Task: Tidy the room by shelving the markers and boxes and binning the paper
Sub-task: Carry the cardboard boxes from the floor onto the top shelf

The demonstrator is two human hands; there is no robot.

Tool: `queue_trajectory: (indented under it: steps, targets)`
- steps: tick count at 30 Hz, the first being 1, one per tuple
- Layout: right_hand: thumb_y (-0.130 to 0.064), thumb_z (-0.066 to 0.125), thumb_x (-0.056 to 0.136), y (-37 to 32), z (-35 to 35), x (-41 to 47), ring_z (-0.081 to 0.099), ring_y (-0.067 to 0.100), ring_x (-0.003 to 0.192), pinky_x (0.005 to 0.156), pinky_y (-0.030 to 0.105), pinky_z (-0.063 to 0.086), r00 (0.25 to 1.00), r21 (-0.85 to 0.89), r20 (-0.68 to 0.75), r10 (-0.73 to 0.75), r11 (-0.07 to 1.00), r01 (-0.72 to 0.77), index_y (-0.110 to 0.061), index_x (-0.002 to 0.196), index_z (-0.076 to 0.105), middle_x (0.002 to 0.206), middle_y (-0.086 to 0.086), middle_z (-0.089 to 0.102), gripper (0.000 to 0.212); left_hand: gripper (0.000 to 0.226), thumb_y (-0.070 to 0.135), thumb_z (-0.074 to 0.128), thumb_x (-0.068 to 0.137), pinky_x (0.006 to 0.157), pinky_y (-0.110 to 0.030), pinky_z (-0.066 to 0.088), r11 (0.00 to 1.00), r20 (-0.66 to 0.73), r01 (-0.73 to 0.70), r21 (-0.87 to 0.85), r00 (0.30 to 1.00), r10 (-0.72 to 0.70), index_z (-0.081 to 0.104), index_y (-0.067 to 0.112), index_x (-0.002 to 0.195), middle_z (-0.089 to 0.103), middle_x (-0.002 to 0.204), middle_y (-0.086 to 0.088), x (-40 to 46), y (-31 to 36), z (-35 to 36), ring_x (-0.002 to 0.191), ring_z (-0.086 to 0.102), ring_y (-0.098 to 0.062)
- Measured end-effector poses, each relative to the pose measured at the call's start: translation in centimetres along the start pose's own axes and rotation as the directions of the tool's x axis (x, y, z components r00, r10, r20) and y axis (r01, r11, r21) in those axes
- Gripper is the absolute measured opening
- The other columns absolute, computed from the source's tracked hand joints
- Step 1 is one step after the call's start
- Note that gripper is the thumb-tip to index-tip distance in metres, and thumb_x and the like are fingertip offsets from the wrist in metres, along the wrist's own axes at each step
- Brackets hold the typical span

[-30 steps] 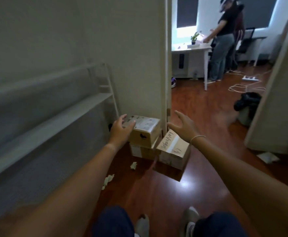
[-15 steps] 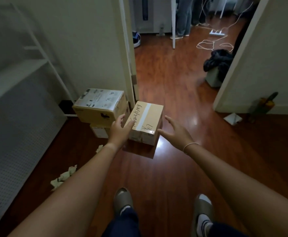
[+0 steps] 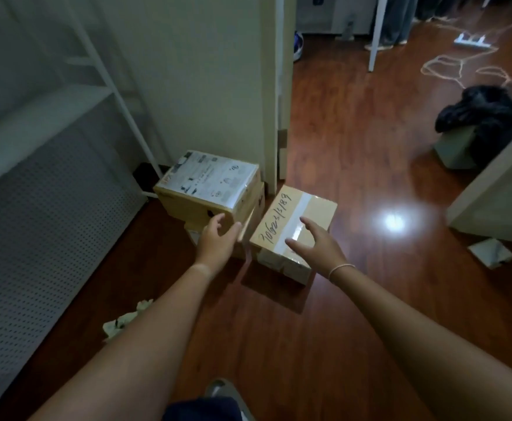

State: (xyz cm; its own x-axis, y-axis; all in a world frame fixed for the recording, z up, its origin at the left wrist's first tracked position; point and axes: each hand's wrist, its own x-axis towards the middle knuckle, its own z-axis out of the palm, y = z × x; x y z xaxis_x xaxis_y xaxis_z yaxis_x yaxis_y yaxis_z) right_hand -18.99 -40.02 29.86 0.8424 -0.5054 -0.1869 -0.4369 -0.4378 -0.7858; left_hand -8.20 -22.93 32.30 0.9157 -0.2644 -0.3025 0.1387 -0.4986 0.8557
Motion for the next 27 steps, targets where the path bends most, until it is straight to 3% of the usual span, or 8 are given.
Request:
queue_trajectory:
  steps: [5,9,13,18,23,27]
  targets:
    - [-0.042,0.064,0.084,-3.9,-1.3,3.9,0.038,0.02,0.136,0.107,0.035,0.034,0.998,-0.048,0.027,-0.051,0.997,0.052,-0.02,0.145,0.033,0.149,0.003,0.039,0.072,0.055,0.041,0.058,0.09,0.11,-0.042,0.038,0.997,-0.039,0.032,-0.076,0.999,-0.035,0.043,0.024,0.14,0.044,0.142,-0.01,1.3,1.5,-2.7,0.132,0.041,-0.026]
    - [-0.037,0.064,0.084,-7.6,-2.2,8.2,0.05,0.024,0.119,0.093,0.035,0.043,0.995,-0.056,0.029,-0.091,0.994,0.093,-0.017,0.144,0.033,0.144,0.009,0.044,0.071,0.057,0.04,0.053,0.093,0.103,-0.036,0.037,0.981,-0.077,0.054,-0.188,0.995,-0.07,0.036,0.027,0.145,0.04,0.146,-0.007,3.1,3.0,-4.6,0.133,0.041,-0.025]
    - [-0.033,0.066,0.084,-9.3,-1.4,13.5,0.042,0.029,0.131,0.102,0.037,0.038,0.991,-0.042,0.083,-0.108,0.993,0.112,-0.014,0.144,0.033,0.147,0.014,0.041,0.072,0.058,0.033,0.051,0.096,0.093,-0.031,0.035,0.954,-0.09,0.078,-0.288,0.99,-0.108,0.03,0.022,0.149,0.042,0.146,-0.007,5.7,3.9,-5.0,0.13,0.043,-0.024]
    - [-0.034,0.064,0.085,-10.3,0.1,21.2,0.039,0.029,0.134,0.105,0.039,0.036,0.976,-0.075,0.188,-0.109,0.989,0.125,-0.013,0.146,0.03,0.149,0.014,0.036,0.073,0.059,0.028,0.051,0.097,0.088,-0.028,0.036,0.929,-0.109,0.122,-0.35,0.98,-0.169,0.026,0.02,0.15,0.044,0.143,-0.007,10.8,4.2,-4.9,0.107,0.043,-0.012]
    - [-0.049,0.062,0.081,-9.6,3.1,29.8,0.042,0.028,0.133,0.107,0.048,0.038,0.954,-0.171,0.288,-0.081,0.976,0.134,-0.021,0.146,0.028,0.149,0.009,0.038,0.078,0.06,0.033,0.052,0.096,0.104,-0.035,0.036,0.897,-0.114,0.237,-0.374,0.948,-0.298,0.029,0.021,0.149,0.04,0.149,-0.005,17.6,2.1,-3.5,0.136,0.04,-0.025]
    - [-0.052,0.061,0.081,-8.0,6.5,36.1,0.042,0.027,0.132,0.108,0.044,0.037,0.937,-0.218,0.347,-0.027,0.97,0.108,-0.02,0.145,0.03,0.149,0.007,0.039,0.078,0.06,0.032,0.056,0.093,0.104,-0.037,0.041,0.849,-0.124,0.34,-0.405,0.899,-0.419,0.032,0.02,0.146,0.046,0.143,-0.004,22.6,-0.6,-1.0,0.132,0.045,-0.025]
